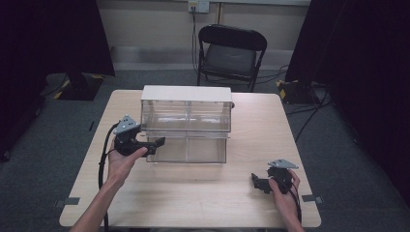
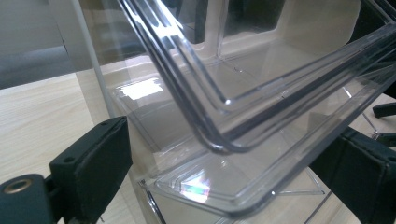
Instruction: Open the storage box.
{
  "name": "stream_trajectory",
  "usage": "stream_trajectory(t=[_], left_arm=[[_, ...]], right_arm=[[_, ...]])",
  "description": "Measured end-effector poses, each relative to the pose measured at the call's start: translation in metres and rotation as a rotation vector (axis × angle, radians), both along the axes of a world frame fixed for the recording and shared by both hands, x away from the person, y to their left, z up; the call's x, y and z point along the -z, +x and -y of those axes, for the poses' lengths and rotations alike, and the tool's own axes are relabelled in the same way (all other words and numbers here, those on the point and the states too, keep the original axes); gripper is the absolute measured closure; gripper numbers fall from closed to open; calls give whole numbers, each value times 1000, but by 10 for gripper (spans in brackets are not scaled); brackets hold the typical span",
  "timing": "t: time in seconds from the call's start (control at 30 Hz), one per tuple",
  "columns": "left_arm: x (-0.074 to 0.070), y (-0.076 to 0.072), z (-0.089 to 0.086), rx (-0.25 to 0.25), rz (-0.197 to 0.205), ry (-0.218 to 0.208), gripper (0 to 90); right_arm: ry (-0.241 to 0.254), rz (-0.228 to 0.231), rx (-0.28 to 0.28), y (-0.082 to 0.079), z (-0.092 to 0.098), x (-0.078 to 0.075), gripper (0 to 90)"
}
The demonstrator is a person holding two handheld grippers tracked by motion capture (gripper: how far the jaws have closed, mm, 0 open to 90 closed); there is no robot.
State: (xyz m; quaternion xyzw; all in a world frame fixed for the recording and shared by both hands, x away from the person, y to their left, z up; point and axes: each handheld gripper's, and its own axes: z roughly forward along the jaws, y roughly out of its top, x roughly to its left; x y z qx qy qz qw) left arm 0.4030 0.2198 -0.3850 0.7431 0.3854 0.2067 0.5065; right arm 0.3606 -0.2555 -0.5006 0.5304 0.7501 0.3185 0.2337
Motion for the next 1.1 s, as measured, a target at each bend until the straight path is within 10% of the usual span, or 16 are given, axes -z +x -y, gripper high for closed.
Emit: stream_trajectory(t=[1.1], left_arm=[[1,-3,-1,-12,-5,-30,87]], right_arm=[[-1,0,-1,0,0,0,69]])
